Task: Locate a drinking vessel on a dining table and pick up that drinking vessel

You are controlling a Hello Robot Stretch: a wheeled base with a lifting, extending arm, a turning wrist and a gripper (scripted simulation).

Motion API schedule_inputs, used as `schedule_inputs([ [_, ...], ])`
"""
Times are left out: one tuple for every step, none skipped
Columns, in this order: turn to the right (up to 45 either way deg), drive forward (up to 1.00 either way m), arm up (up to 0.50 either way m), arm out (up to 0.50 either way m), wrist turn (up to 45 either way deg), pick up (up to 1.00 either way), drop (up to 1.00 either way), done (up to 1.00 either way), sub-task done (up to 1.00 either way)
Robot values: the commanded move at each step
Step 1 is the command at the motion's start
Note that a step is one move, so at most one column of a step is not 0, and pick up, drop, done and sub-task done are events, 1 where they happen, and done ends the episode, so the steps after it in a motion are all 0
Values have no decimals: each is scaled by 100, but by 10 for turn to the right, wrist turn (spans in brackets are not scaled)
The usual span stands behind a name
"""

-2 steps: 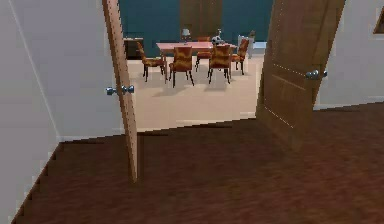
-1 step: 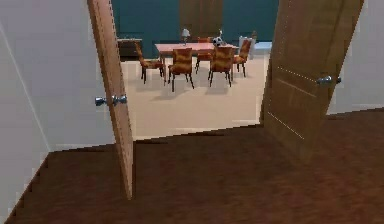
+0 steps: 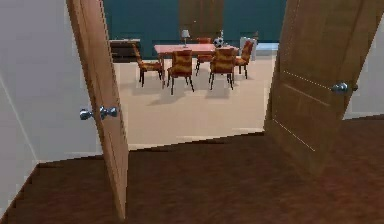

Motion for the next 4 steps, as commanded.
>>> schedule_inputs([
  [240, 0, 0, 0, 0, 0, 0, 0, 0],
  [0, 95, 0, 0, 0, 0, 0, 0, 0],
  [-330, 0, 0, 0, 0, 0, 0, 0, 0],
  [0, 100, 0, 0, 0, 0, 0, 0, 0],
])
